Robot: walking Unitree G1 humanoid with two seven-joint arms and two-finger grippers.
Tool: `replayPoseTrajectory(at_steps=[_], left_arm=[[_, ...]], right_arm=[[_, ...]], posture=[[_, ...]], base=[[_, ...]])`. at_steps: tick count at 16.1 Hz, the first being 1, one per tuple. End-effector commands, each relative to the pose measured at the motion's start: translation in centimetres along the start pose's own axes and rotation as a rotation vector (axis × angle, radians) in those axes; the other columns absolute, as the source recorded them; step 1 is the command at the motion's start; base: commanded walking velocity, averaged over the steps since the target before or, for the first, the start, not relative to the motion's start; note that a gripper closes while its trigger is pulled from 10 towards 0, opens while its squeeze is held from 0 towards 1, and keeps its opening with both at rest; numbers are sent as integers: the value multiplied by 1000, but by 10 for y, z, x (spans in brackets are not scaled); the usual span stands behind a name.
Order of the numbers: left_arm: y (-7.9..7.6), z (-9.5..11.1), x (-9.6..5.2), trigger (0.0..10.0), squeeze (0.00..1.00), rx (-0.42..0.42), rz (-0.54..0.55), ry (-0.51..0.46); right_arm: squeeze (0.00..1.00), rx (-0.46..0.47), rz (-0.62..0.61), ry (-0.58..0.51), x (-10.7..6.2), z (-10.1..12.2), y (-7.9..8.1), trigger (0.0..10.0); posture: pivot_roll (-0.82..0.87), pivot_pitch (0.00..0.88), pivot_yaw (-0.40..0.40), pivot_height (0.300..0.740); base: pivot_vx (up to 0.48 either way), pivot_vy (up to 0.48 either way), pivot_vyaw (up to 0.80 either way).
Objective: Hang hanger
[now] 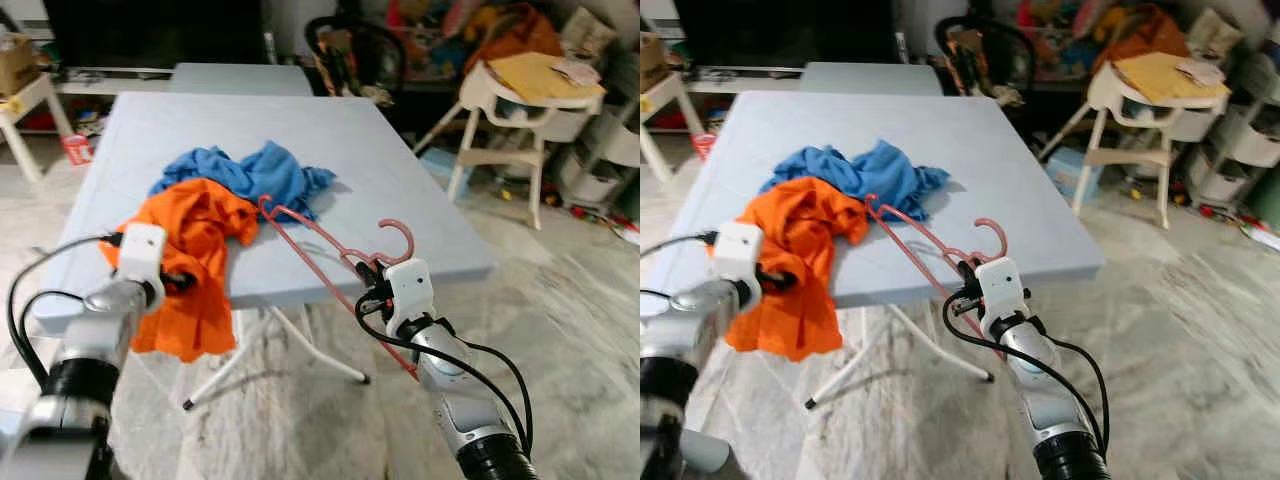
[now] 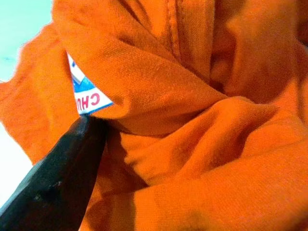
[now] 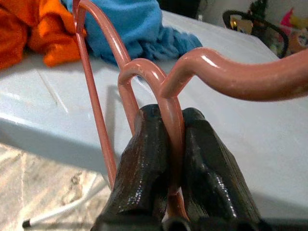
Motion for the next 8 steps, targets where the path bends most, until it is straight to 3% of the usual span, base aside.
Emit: replayPoseTrajectory(at_steps=[1,6,7,8], left_arm=[[18,-15,2,10000,0,16,88,74],[53,24,3,10000,0,5,217,-32],[64,42,1,10000,0,-38,287,-94],[65,62,-1,10000,0,-89,279,-183]], right_arm=[[0,-9,-3,22,-3,-3,-3,10000],[0,-7,-4,28,-4,-4,0,10000],[0,-5,-8,27,-5,-4,-1,10000],[0,-4,-14,28,-5,-5,-1,10000]], posture=[[-20,48,-92,740],[-25,54,-87,740],[-28,57,-79,740],[-28,57,-73,740]], base=[[0,0,0],[0,0,0],[0,0,0],[0,0,0]])
Point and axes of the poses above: a point about 5 cm out from each wrist's last joint towards the gripper, its own x axis pointing out of the wrist towards the gripper, its own z axis along the axis of the wrist's last joint, y = z × x, the point moved 2 cm from there along x, pointing out of the wrist towards the gripper, and after that the axes turned 3 degrees about x, right-handed, at the moved point
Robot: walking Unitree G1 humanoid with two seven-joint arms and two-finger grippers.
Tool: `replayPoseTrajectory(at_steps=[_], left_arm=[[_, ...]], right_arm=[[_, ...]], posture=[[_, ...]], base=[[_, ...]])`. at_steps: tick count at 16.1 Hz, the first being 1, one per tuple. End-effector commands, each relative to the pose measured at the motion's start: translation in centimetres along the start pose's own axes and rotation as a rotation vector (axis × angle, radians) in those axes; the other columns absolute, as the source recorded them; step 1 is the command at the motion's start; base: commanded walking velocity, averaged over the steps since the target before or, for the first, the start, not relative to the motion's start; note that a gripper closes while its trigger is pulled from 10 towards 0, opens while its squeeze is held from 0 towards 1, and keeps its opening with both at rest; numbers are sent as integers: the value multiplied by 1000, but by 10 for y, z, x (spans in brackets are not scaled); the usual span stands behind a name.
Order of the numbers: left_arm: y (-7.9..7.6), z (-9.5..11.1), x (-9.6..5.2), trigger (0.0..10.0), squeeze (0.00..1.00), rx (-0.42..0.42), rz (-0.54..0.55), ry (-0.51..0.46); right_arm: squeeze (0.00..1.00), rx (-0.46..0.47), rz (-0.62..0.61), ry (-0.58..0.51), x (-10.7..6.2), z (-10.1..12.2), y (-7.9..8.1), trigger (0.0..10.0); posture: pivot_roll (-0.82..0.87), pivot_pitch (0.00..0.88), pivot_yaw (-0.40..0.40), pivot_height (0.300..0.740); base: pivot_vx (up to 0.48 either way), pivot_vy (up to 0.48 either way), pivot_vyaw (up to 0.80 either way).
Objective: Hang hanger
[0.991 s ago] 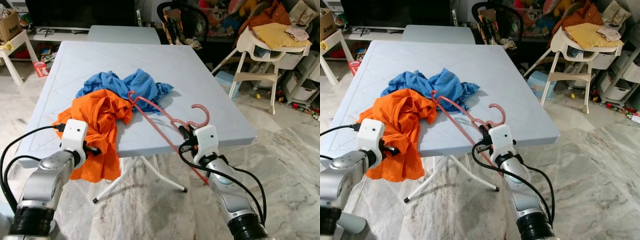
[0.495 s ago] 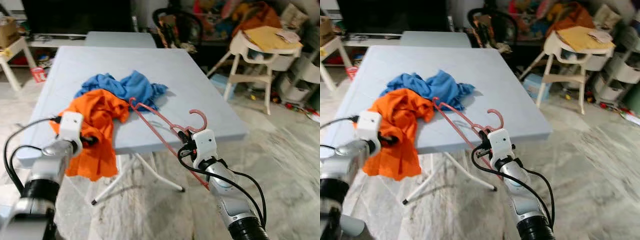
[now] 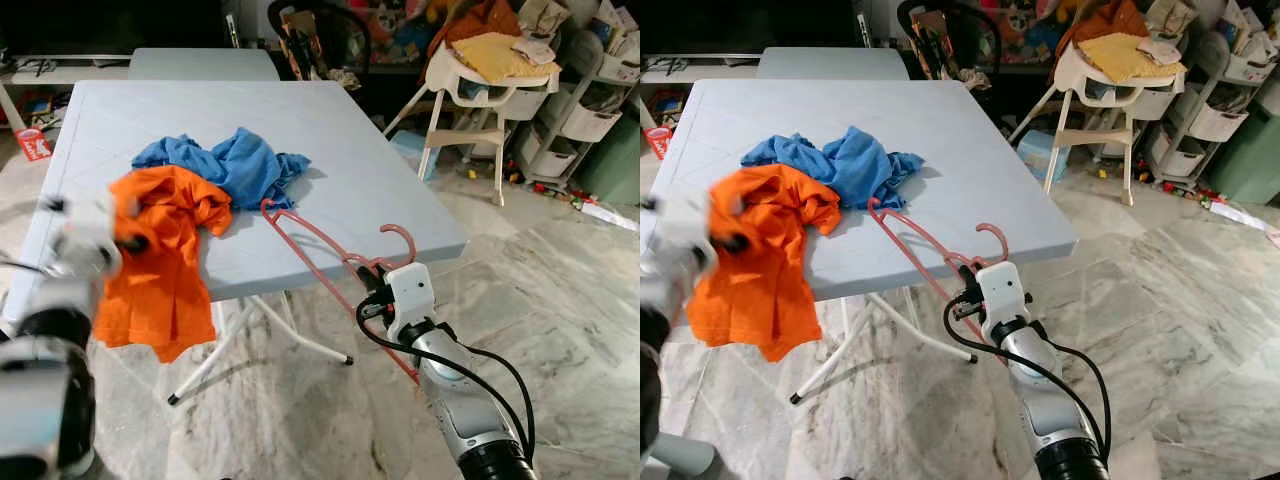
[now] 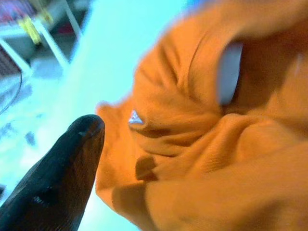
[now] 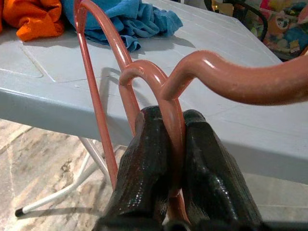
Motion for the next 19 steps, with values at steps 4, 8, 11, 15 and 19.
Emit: replayPoseTrajectory(at_steps=[4,8,11,15,19], left_arm=[[-12,44,1,10000,0,-81,-43,-157],[-10,45,1,10000,0,-67,-42,-186],[-1,41,-1,10000,0,-72,-3,-209],[-1,23,-6,10000,0,-10,-15,-204],[11,-19,-29,10000,0,23,60,-201]], right_arm=[[0,8,-11,23,-3,-5,2,10000],[0,16,-19,22,-2,-5,3,10000],[0,14,-20,21,-2,-4,2,10000],[0,9,-26,20,-2,-4,-2,10000],[0,4,-24,30,-3,-7,-3,10000]], posture=[[-24,52,-60,740],[-16,51,-55,740],[-12,49,-55,740],[-11,46,-53,740],[11,44,-64,740]], base=[[64,0,0],[0,0,0],[0,0,0],[0,0,0],[0,0,0]])
Point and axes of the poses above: a point about 5 cm out from each wrist's last joint towards the gripper, its own x axis pointing out of the wrist towards the gripper, its own z axis along the axis of the wrist's last joint, y = z × x, the point moved 2 cm from there along x, pointing out of the wrist towards the gripper, and after that the axes turned 3 degrees about x, right-handed, at the moved point
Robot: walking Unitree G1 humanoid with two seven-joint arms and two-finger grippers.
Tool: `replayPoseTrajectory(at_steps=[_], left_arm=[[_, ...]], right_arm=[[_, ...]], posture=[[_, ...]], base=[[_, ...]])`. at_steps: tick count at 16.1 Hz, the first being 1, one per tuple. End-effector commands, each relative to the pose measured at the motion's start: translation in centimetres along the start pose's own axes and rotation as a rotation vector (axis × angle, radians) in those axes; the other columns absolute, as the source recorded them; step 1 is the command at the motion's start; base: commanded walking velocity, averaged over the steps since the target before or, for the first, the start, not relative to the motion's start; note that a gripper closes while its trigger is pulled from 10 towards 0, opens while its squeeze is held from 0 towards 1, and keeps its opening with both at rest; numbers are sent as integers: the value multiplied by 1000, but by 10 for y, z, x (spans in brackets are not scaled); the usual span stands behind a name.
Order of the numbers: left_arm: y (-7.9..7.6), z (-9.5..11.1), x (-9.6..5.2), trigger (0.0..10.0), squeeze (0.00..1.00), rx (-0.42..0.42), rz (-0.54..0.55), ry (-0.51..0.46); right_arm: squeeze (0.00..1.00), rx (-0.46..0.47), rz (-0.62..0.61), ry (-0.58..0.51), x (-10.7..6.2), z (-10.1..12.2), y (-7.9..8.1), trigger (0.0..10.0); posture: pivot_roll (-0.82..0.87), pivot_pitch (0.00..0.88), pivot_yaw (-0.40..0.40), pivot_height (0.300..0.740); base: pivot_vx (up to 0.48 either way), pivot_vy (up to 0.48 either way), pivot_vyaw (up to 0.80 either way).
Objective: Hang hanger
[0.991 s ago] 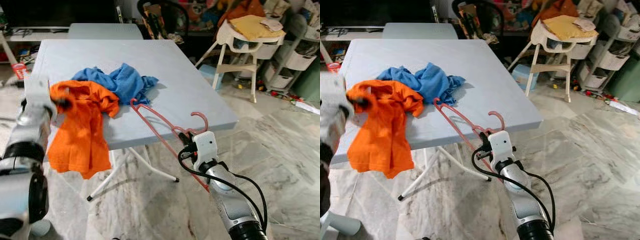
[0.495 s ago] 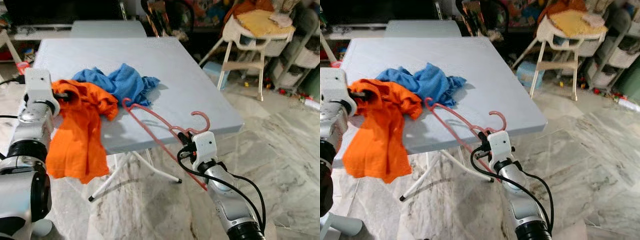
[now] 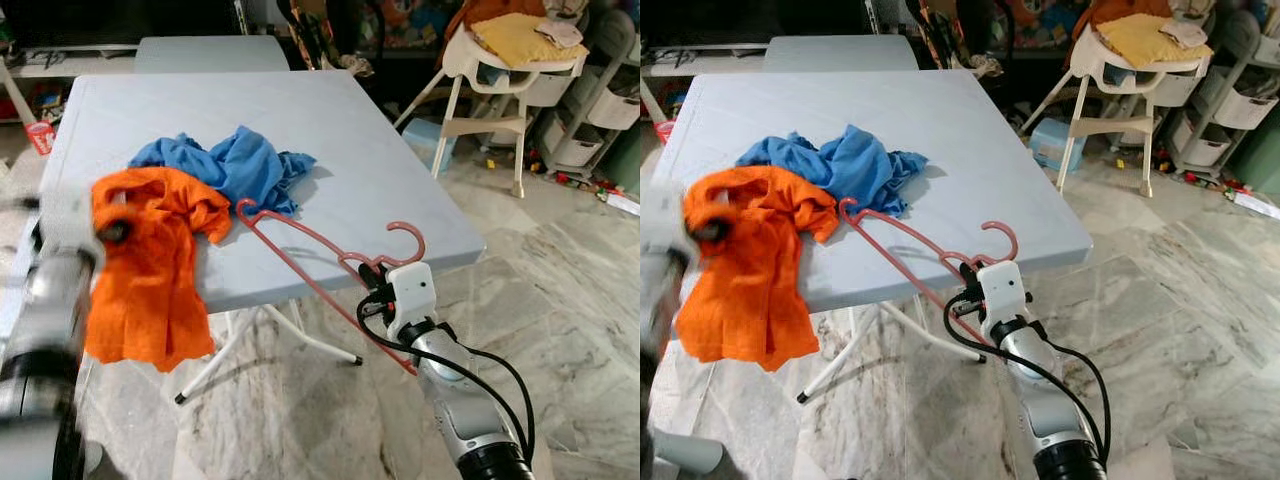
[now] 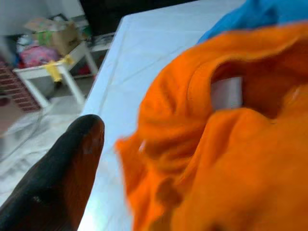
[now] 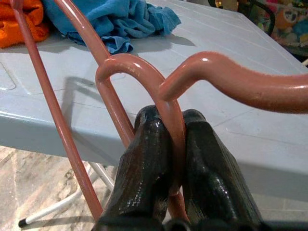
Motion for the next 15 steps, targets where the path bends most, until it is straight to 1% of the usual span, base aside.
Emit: replayPoseTrajectory(at_steps=[1,2,3,5,6,7,8,9,10,11,12,13,15], left_arm=[[0,1,-7,10000,0,20,22,-27],[-4,-12,-19,10000,0,27,-8,14],[-7,-19,-27,10000,0,-5,-29,53],[-15,-38,-43,10000,0,-89,-97,176],[-16,-40,-49,10000,0,-90,-124,180],[-10,-37,-51,10000,0,-53,-115,149],[-5,-31,-54,10000,0,-37,-106,147],[-4,-29,-54,10000,0,-37,-103,143],[-2,-16,-51,10000,0,26,-81,53],[0,-4,-49,10000,0,-84,-45,-15],[2,4,-47,10000,0,-266,-3,-47],[5,5,-45,10000,0,-419,38,-36],[1,4,-42,10000,0,-611,39,-15]], right_arm=[[0,-8,-9,50,-2,-10,-4,10000],[0,-8,-4,53,-2,-10,-3,10000],[0,-9,-3,54,-1,-10,-3,10000],[0,-15,0,68,-1,-12,-3,10000],[0,-15,2,69,-1,-13,-3,10000],[0,-14,4,69,0,-13,-3,10000],[0,-15,7,70,0,-13,-2,10000],[0,-15,8,70,0,-13,-2,10000],[0,-15,9,68,1,-12,-2,10000],[0,-16,10,67,2,-12,-1,10000],[0,-17,9,65,3,-11,-2,10000],[0,-18,8,64,3,-11,-2,10000],[0,-19,7,63,3,-11,-3,10000]], posture=[[17,44,-65,740],[21,45,-66,740],[24,45,-66,740],[27,45,-69,740],[28,46,-71,740],[30,46,-73,740],[31,46,-74,740],[31,46,-74,740],[31,44,-76,740],[28,43,-76,740],[26,41,-76,740],[23,39,-76,740],[20,38,-75,740]], base=[[0,0,0],[0,0,0],[0,0,0],[0,0,0],[0,0,0],[0,0,0],[0,0,0],[0,0,0],[0,0,0],[0,0,0],[0,0,0],[0,0,0],[0,0,0]])
Point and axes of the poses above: a point about 5 cm out from each wrist's last joint towards the gripper, its own x axis pointing out of the wrist towards the gripper, its own z axis along the axis of the wrist's last joint, y = z × x, the point moved 2 cm from there along x, pointing out of the wrist towards the gripper, and after that the axes turned 3 degrees about x, right-handed, at the moved point
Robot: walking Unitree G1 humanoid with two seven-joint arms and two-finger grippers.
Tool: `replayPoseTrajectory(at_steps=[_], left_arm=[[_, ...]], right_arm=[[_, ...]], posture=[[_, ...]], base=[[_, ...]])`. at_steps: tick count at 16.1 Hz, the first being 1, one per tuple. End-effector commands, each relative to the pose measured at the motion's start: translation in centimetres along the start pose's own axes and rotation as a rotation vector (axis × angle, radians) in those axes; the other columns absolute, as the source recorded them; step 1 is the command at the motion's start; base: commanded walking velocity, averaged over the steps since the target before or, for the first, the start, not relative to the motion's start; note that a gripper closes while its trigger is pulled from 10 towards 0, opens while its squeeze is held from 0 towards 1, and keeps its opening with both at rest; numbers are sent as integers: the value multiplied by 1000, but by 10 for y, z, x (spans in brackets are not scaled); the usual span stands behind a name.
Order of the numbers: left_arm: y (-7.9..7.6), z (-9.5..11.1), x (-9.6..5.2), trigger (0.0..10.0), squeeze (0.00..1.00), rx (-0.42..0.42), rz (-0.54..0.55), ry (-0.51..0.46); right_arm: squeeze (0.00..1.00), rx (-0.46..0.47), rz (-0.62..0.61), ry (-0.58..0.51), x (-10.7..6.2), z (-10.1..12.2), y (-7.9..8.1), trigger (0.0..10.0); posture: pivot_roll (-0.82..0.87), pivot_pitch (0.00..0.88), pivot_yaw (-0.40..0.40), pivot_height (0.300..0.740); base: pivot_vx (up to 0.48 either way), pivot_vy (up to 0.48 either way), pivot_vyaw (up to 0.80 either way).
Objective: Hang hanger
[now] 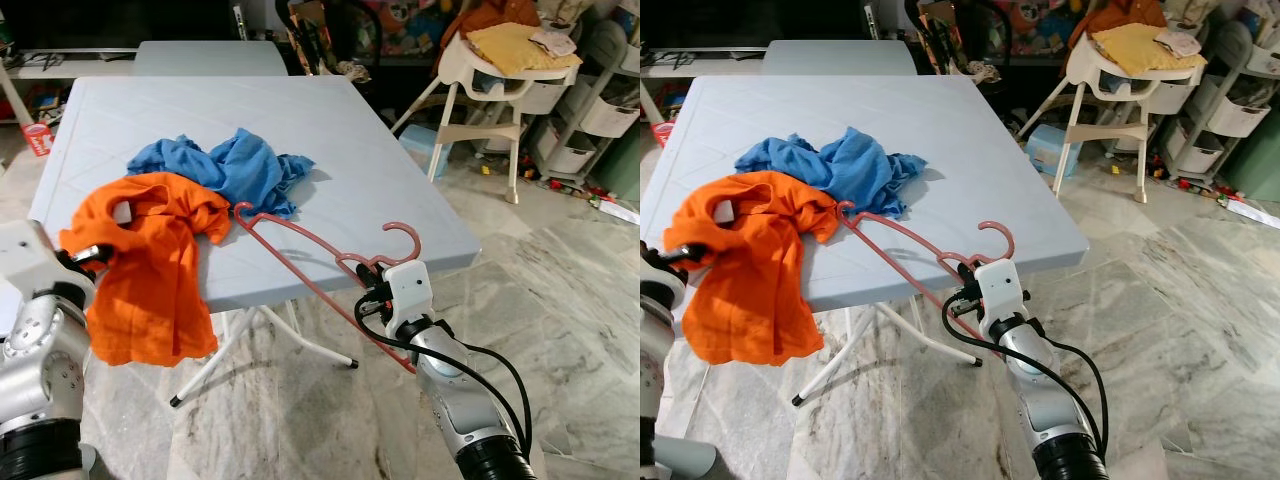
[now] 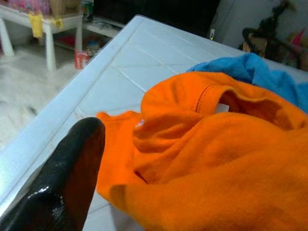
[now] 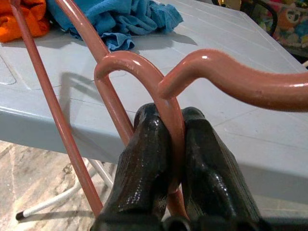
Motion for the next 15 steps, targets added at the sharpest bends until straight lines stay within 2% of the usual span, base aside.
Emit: replayPoseTrajectory(at_steps=[1,3,4,5,6,7,8,9,10,11,12,13,14,15], left_arm=[[-9,2,2,10000,0,-207,-32,26],[-18,5,4,10000,0,-360,-77,29],[-22,8,5,10000,0,-498,-96,32],[-24,9,5,10000,0,-535,-100,34],[-27,7,4,10000,0,-444,-123,54],[-30,6,3,10000,0,-400,-144,69],[-38,8,1,10000,0,-427,-201,105],[-37,10,1,10000,0,-437,-190,104],[-36,9,2,10000,0,-375,-177,116],[-32,-2,3,10000,0,-196,-136,190],[-24,-12,4,10000,0,48,-94,257],[-17,-11,6,10000,0,190,-70,289],[-17,-11,6,10000,0,190,-70,289],[-17,10,11,10000,0,287,-106,235]], right_arm=[[0,-11,-12,45,-1,-8,-3,10000],[0,-14,-13,44,-1,-8,-4,10000],[0,-15,-13,42,-1,-8,-4,10000],[0,-15,-14,41,-1,-8,-4,10000],[0,-16,-13,41,-1,-8,-4,10000],[0,-16,-12,42,-1,-8,-4,10000],[0,-18,-8,42,0,-8,-3,10000],[0,-18,-7,42,0,-8,-2,10000],[0,-18,-6,42,0,-8,-2,10000],[0,-18,-5,42,1,-8,-2,10000],[0,-18,-3,42,1,-8,-2,10000],[0,-19,-1,43,1,-8,-2,10000],[0,-19,-1,43,1,-8,-2,10000],[0,-19,1,44,1,-8,-2,10000]], posture=[[17,35,-76,740],[15,33,-76,740],[14,32,-75,740],[14,32,-75,740],[16,30,-78,740],[17,30,-79,740],[19,28,-80,740],[20,28,-80,740],[21,27,-80,740],[22,27,-82,740],[22,27,-83,740],[20,28,-84,740],[20,28,-84,740],[21,29,-84,740]], base=[[0,0,0],[0,0,0],[0,0,0],[0,0,0],[0,0,0],[0,0,0],[0,0,0],[0,0,0],[0,0,0],[0,0,0],[0,0,0],[0,0,0],[0,0,0],[0,0,0]])
Point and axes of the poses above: a point about 5 cm out from each wrist's last joint towards the gripper, its own x axis pointing out of the wrist towards the gripper, its own z axis along the axis of the wrist's last joint, y = z × x, the point moved 2 cm from there along x, pointing out of the wrist towards the gripper, and after that the axes turned 3 degrees about x, right-handed, at the moved point
